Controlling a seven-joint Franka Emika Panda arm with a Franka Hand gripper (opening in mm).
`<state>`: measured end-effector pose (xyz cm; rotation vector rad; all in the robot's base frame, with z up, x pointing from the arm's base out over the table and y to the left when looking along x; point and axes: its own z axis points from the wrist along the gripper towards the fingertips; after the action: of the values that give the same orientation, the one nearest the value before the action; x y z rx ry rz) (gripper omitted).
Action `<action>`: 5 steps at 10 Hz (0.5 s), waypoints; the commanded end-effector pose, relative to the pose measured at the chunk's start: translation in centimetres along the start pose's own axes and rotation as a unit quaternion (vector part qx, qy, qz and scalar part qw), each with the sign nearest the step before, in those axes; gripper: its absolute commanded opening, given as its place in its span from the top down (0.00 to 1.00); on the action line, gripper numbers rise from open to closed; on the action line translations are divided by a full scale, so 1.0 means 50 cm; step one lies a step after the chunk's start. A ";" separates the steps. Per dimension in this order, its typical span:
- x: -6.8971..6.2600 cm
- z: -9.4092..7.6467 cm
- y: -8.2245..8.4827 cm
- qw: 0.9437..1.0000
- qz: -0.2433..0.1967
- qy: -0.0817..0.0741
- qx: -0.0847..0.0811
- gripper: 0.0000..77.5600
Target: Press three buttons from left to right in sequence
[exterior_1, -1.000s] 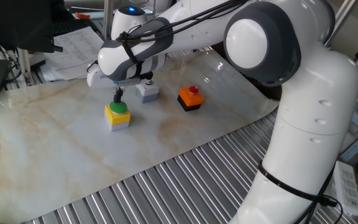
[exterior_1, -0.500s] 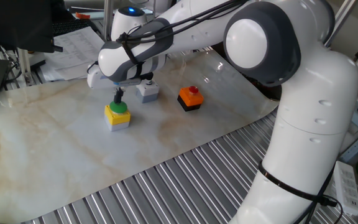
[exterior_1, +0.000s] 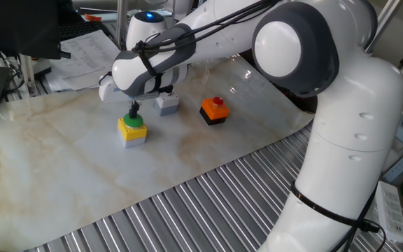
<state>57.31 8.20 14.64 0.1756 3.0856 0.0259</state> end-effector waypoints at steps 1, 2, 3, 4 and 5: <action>0.001 0.000 0.002 1.000 0.002 -0.003 -0.001 0.99; 0.002 0.009 0.004 1.000 0.004 -0.005 -0.002 0.99; 0.002 0.018 0.005 1.000 0.006 -0.009 -0.002 0.99; 0.003 0.024 0.005 1.000 0.006 -0.011 -0.003 0.99; 0.003 0.028 0.006 1.000 0.008 -0.012 -0.003 0.99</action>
<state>57.87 8.54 14.16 0.1938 3.0437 0.0394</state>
